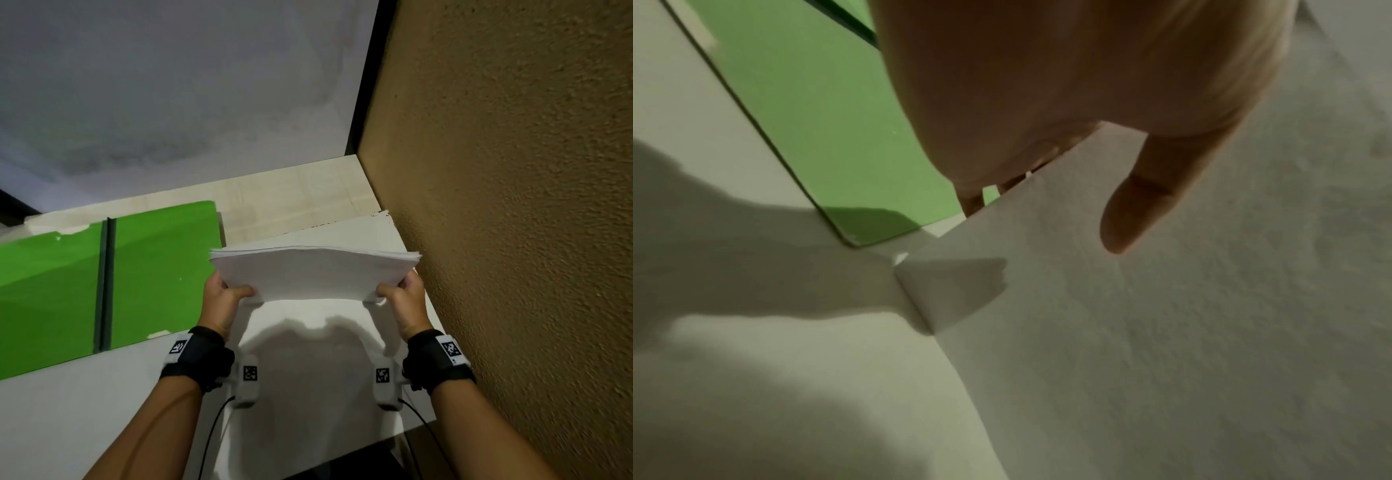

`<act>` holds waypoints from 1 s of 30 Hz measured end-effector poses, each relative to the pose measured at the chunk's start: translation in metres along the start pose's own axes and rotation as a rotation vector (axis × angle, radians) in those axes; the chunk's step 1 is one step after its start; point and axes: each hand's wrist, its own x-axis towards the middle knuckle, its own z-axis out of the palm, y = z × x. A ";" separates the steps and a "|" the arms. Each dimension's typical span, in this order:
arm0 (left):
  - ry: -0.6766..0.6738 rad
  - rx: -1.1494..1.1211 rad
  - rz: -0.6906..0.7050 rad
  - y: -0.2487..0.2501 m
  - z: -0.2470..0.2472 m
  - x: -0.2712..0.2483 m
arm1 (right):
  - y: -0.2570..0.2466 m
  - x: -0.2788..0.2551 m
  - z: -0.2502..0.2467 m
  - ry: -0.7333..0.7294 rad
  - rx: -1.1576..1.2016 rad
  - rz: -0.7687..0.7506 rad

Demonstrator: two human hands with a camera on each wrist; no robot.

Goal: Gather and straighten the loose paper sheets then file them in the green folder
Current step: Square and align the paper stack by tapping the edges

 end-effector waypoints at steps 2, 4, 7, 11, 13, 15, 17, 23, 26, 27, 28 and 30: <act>0.007 0.011 -0.007 -0.002 0.001 -0.002 | 0.001 -0.002 0.003 0.009 0.013 0.005; 0.025 0.030 0.005 -0.003 0.004 -0.003 | 0.000 -0.006 0.006 0.041 0.029 -0.017; 0.058 0.036 0.029 0.001 0.005 -0.005 | 0.000 -0.009 0.008 0.086 0.064 -0.050; 0.043 0.045 0.016 0.003 0.004 -0.006 | 0.003 -0.010 0.005 0.079 0.078 -0.030; 0.035 0.069 0.039 0.009 0.004 -0.010 | 0.000 -0.009 0.004 0.075 0.102 -0.030; 0.022 0.112 0.113 0.024 0.004 -0.014 | -0.007 -0.008 0.002 0.104 0.096 -0.073; -0.038 0.160 0.226 0.052 0.004 -0.019 | -0.022 -0.011 0.000 0.197 -0.037 -0.221; -0.168 0.757 0.785 0.154 0.015 -0.029 | -0.115 -0.029 0.019 -0.028 -0.656 -0.744; -0.133 0.858 0.891 0.186 0.029 -0.045 | -0.137 -0.030 0.030 -0.254 -0.486 -0.708; -0.108 0.858 0.918 0.191 0.032 -0.048 | -0.140 -0.032 0.032 -0.284 -0.444 -0.667; -0.066 0.857 0.942 0.194 0.033 -0.050 | -0.141 -0.034 0.033 -0.291 -0.403 -0.629; 0.075 0.842 0.939 0.191 0.031 -0.050 | -0.139 -0.037 0.032 -0.253 -0.296 -0.561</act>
